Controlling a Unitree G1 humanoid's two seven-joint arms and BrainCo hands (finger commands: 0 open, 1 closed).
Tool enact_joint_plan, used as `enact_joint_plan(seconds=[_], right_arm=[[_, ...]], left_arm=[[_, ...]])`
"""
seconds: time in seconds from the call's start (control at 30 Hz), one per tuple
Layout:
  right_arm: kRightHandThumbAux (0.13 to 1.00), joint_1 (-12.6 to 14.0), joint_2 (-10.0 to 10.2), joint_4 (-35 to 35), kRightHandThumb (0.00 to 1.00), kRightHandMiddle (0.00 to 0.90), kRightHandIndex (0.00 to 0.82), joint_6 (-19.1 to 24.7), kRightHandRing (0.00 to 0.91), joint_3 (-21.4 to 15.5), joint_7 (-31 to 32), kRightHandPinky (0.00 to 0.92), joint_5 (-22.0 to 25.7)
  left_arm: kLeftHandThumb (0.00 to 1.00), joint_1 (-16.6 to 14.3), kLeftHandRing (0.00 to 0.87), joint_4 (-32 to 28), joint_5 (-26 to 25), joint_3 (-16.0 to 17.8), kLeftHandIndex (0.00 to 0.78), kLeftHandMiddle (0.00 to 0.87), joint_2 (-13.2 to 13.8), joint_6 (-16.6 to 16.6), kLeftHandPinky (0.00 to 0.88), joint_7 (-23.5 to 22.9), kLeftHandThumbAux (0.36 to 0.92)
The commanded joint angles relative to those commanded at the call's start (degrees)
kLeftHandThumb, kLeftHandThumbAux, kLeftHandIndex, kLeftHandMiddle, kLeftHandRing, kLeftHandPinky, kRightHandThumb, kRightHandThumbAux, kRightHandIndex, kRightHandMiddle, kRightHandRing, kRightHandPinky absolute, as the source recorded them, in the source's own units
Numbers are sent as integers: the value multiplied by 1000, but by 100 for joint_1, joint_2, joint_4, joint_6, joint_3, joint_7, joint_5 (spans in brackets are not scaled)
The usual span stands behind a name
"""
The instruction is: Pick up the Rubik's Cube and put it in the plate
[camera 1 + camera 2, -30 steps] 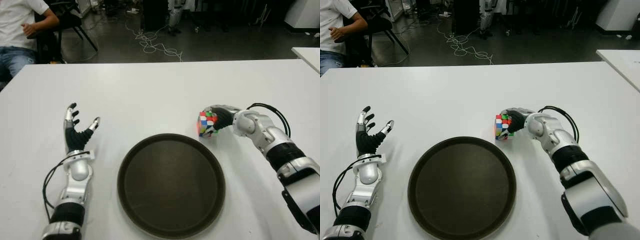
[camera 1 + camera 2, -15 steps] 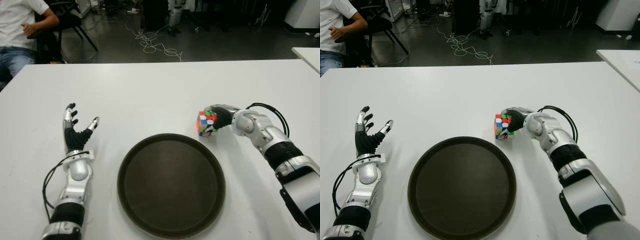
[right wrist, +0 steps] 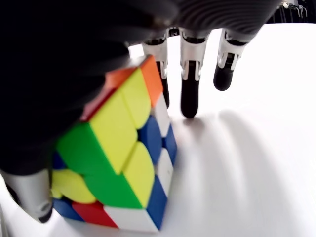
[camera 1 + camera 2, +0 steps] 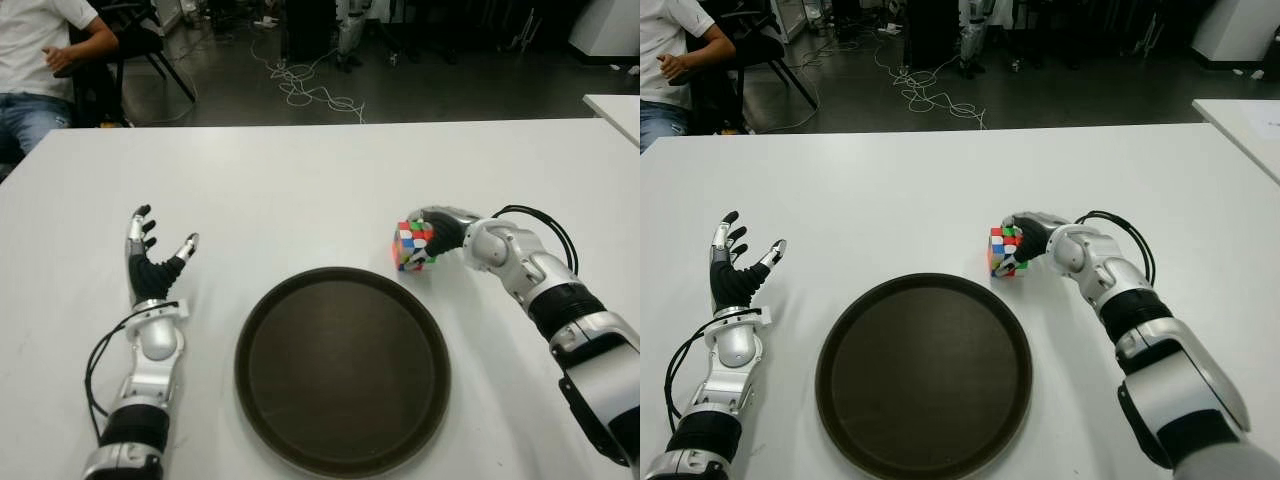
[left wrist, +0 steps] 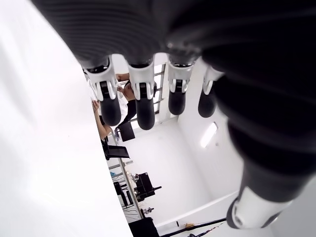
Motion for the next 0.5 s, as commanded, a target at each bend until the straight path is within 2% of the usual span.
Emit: enact_joint_plan(seconds=[0.13,0.2,0.23,0.27,0.37,0.5], right_arm=[[772,59,33,-20,16,247,309,24,263,-70,-294,313,43],[810,81,53,-24,105,339,387,34,364,-107,-411,427,67],[815,114,77,-32,118,352,398,54,378,-166,-556,443,99],[784,136,93,-37,324,424,409,67,440,-207,-654,489,118],[745,171,151,-5,574,525,422,118,532,-331,-853,552,196],[730,174,211,69,666,595,427,160,599,-432,-985,596,291]], left_arm=[[0,3,106,-7,-5,-1,66,87,2,3,157,-18,724],[0,4,115,-11,-4,0,73,99,2,4,157,-21,723],[0,7,116,-13,6,-2,74,100,1,1,157,-8,723],[0,9,116,-14,13,-3,73,99,0,-1,161,2,726],[0,15,118,-20,18,-3,76,102,-7,-15,163,14,729],[0,16,115,-16,17,0,76,102,-10,-42,156,20,734]])
